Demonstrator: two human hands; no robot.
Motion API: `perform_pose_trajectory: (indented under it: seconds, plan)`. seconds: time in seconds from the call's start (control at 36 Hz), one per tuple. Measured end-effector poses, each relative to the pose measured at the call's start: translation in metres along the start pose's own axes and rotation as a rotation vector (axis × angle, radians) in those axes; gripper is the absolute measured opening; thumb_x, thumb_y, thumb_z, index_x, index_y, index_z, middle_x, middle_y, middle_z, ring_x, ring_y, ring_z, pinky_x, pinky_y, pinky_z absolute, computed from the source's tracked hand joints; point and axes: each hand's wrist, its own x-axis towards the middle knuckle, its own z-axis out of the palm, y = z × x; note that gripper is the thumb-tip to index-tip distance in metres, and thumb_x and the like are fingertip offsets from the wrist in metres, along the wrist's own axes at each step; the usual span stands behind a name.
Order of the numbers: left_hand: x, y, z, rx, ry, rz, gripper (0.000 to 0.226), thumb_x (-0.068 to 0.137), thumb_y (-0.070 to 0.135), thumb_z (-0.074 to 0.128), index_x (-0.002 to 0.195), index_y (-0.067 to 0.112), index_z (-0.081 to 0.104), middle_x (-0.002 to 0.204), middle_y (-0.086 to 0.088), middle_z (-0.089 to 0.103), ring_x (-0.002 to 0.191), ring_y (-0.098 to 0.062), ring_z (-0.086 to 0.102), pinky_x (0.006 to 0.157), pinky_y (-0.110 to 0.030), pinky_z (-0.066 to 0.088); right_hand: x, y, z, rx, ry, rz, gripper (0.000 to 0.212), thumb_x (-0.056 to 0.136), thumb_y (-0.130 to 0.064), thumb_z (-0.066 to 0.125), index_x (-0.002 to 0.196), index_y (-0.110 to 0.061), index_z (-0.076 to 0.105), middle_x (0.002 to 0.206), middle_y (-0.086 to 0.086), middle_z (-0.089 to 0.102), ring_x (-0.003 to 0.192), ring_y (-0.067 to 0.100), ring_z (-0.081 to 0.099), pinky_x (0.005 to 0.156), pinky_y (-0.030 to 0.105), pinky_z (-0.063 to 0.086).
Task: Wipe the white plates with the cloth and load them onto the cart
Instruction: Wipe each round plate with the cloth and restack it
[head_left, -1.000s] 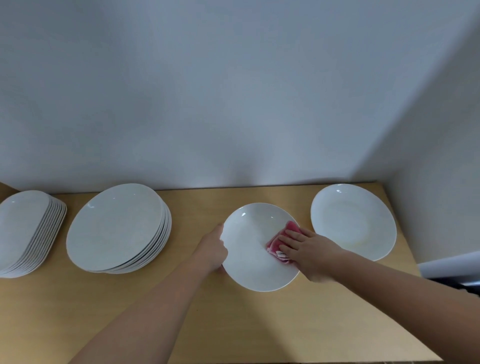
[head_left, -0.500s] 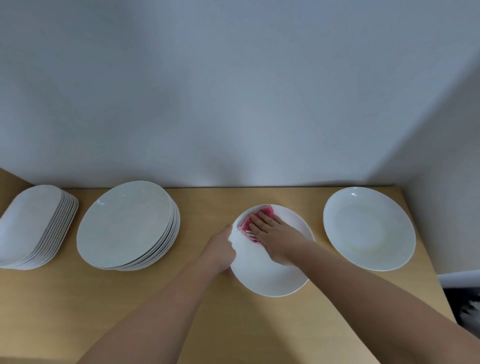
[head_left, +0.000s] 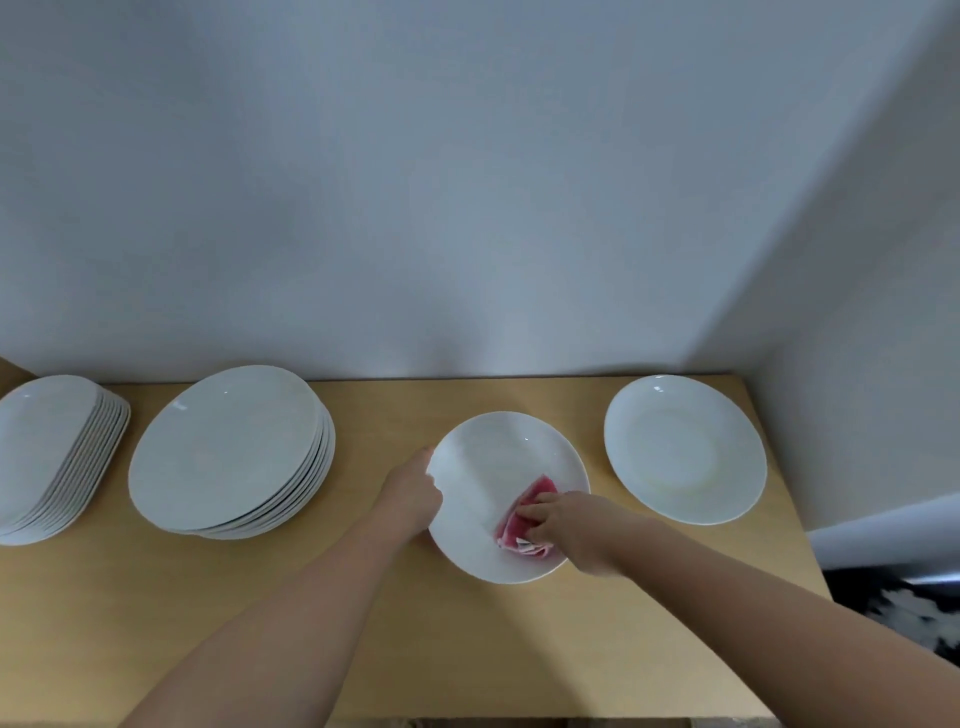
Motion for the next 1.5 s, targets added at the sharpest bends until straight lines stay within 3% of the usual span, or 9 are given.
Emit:
perform_pose_trajectory:
  seconds: [0.19, 0.36, 0.67, 0.78, 0.86, 1.0, 1.22, 1.36, 1.5]
  plan:
    - [-0.013, 0.011, 0.005, 0.289, 0.134, -0.01, 0.033, 0.096, 0.017, 0.044, 0.128, 0.015, 0.044, 0.113, -0.003, 0.057, 0.095, -0.023, 0.056, 0.074, -0.033, 0.046, -0.034, 0.006, -0.012, 0.241, 0.095, 0.206, 0.071, 0.084, 0.006, 0.037, 0.136, -0.042, 0.047, 0.126, -0.001, 0.056, 0.11, 0.026, 0.056, 0.092, 0.039, 0.05]
    - [-0.035, 0.029, 0.035, 0.509, 0.12, 0.243, 0.039, 0.099, 0.027, 0.04, 0.137, 0.019, 0.039, 0.134, 0.0, 0.044, 0.119, -0.021, 0.046, 0.088, -0.034, 0.043, -0.059, 0.015, -0.021, 0.512, 0.296, 0.348, 0.019, 0.093, -0.01, 0.045, 0.088, -0.017, 0.063, 0.084, 0.003, 0.063, 0.079, 0.023, 0.055, 0.068, 0.032, 0.043]
    - [-0.053, 0.052, 0.065, -0.113, -0.029, 0.323, 0.039, 0.086, 0.025, 0.067, 0.106, 0.049, 0.043, 0.108, 0.024, 0.056, 0.092, 0.0, 0.061, 0.081, -0.017, 0.051, -0.043, 0.005, -0.016, 0.867, 0.467, 0.245, 0.02, 0.093, -0.015, 0.05, 0.095, -0.022, 0.068, 0.078, -0.005, 0.064, 0.07, 0.009, 0.054, 0.065, 0.024, 0.042]
    - [-0.052, 0.063, 0.062, -0.168, 0.02, 0.385, 0.014, 0.089, 0.02, 0.064, 0.098, 0.03, 0.059, 0.098, 0.014, 0.064, 0.087, -0.001, 0.064, 0.073, -0.011, 0.046, -0.045, 0.007, -0.016, 0.988, 0.512, 0.215, 0.027, 0.092, -0.017, 0.049, 0.086, -0.041, 0.06, 0.077, -0.011, 0.063, 0.065, -0.003, 0.055, 0.058, 0.01, 0.043]
    - [-0.053, 0.066, 0.059, -0.14, 0.062, 0.408, 0.009, 0.094, 0.022, 0.059, 0.088, 0.028, 0.06, 0.09, 0.013, 0.065, 0.084, -0.001, 0.061, 0.072, -0.01, 0.044, -0.051, 0.009, -0.012, 1.03, 0.513, 0.247, 0.022, 0.088, -0.031, 0.056, 0.105, -0.043, 0.048, 0.084, -0.016, 0.064, 0.071, -0.003, 0.061, 0.06, 0.012, 0.049]
    - [-0.056, 0.071, 0.053, -0.113, 0.042, 0.48, 0.024, 0.093, 0.018, 0.059, 0.085, 0.04, 0.053, 0.083, 0.016, 0.063, 0.078, 0.002, 0.059, 0.069, -0.007, 0.042, -0.058, 0.016, -0.007, 0.955, 0.433, 0.245, 0.073, 0.084, -0.031, 0.068, 0.145, -0.042, 0.03, 0.12, -0.018, 0.06, 0.107, 0.002, 0.059, 0.091, 0.02, 0.048]
    - [-0.057, 0.072, 0.053, -0.257, -0.017, 0.464, 0.03, 0.09, 0.022, 0.066, 0.098, 0.047, 0.051, 0.1, 0.024, 0.064, 0.088, 0.004, 0.065, 0.077, -0.008, 0.046, -0.059, 0.024, -0.018, 1.048, 0.474, 0.212, 0.015, 0.081, -0.023, 0.058, 0.093, -0.028, 0.066, 0.069, -0.005, 0.061, 0.058, 0.008, 0.051, 0.053, 0.024, 0.043]
    - [-0.059, 0.056, 0.06, 0.246, -0.016, 0.359, 0.048, 0.09, 0.041, 0.06, 0.133, 0.033, 0.041, 0.131, 0.016, 0.048, 0.112, -0.008, 0.055, 0.092, -0.026, 0.045, -0.064, 0.033, -0.016, 0.901, 0.484, 0.317, 0.015, 0.089, -0.03, 0.059, 0.1, -0.024, 0.067, 0.081, -0.001, 0.068, 0.075, 0.02, 0.063, 0.061, 0.028, 0.049]
    - [-0.07, 0.052, 0.087, 0.728, -0.176, 0.4, 0.047, 0.083, 0.054, 0.054, 0.113, 0.02, 0.046, 0.115, 0.005, 0.048, 0.108, -0.022, 0.049, 0.079, -0.035, 0.041, -0.066, 0.038, -0.014, 0.692, 0.483, 0.377, 0.013, 0.09, -0.02, 0.056, 0.098, -0.022, 0.065, 0.084, 0.001, 0.066, 0.077, 0.021, 0.058, 0.068, 0.033, 0.046]
